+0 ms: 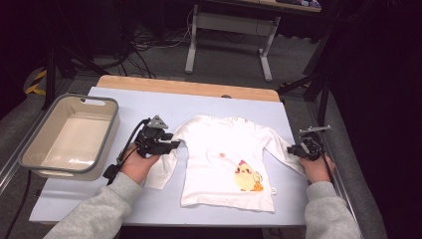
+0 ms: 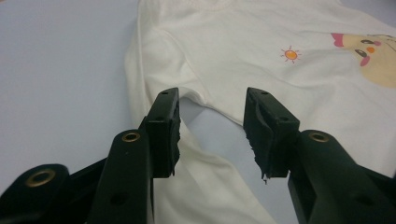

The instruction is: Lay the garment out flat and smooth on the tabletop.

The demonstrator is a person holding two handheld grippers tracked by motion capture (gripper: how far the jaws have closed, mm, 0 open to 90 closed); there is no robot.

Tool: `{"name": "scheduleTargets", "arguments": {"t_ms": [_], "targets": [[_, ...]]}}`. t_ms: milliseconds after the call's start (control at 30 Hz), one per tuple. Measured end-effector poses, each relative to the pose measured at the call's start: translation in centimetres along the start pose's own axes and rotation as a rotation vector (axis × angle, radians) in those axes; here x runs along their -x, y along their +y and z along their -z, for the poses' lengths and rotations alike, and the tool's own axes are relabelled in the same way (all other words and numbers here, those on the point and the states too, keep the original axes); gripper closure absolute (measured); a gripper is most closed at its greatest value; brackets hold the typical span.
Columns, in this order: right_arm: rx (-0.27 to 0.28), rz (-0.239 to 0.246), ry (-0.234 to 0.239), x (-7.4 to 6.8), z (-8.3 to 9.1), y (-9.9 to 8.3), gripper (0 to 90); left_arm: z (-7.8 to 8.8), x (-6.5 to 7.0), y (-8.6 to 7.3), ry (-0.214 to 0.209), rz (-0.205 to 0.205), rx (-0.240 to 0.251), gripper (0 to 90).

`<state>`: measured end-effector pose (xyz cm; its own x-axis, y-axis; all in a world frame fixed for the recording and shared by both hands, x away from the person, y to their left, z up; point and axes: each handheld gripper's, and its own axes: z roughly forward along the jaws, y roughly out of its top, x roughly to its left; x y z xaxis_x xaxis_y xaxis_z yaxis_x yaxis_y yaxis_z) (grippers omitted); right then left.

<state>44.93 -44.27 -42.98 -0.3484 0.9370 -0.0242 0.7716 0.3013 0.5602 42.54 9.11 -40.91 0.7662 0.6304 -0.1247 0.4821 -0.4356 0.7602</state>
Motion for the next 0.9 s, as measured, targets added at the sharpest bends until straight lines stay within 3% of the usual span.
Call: {"name": "scheduleTargets", "arguments": {"t_ms": [67,200,367,433,467,533,600,633,667,700,900], "targets": [[-0.024,0.009,0.014,-0.2,0.1,0.2,88.4,0.1,0.1,-0.3,-0.006,0.006,0.005,56.4],[-0.036,0.037,0.001,-0.2,0.2,0.4,89.5,0.5,0.4,-1.3,0.003,0.0,0.014,56.4],[-0.018,0.031,-0.054,0.5,0.6,0.8,89.9,1.0,0.5,-2.5,0.011,0.011,0.017,56.4],[0.007,0.038,-0.125,1.0,0.8,1.2,89.9,1.2,0.4,-2.9,0.011,0.019,0.024,56.5],[0.007,0.038,-0.125,1.0,0.8,1.2,89.9,1.3,0.5,-3.0,0.012,0.026,0.026,56.5],[0.038,0.026,-0.18,1.4,1.0,1.3,89.6,1.6,0.4,-3.4,0.016,0.033,0.03,56.4],[0.055,0.02,-0.201,1.5,0.9,1.2,88.8,1.8,0.4,-3.6,0.018,0.042,0.031,56.3],[0.053,0.027,-0.233,1.4,0.7,1.1,79.2,1.9,0.3,-3.7,0.025,0.038,0.032,55.7],[0.053,0.027,-0.233,1.4,0.7,1.1,79.2,1.9,0.3,-3.8,0.022,0.049,0.028,55.7],[0.06,0.03,-0.238,1.4,0.7,1.1,71.7,2.0,0.3,-4.0,0.023,0.055,0.028,55.4],[0.105,0.046,-0.167,0.2,1.4,0.6,62.7,2.5,0.1,-4.9,0.013,0.079,0.012,53.2]]}}
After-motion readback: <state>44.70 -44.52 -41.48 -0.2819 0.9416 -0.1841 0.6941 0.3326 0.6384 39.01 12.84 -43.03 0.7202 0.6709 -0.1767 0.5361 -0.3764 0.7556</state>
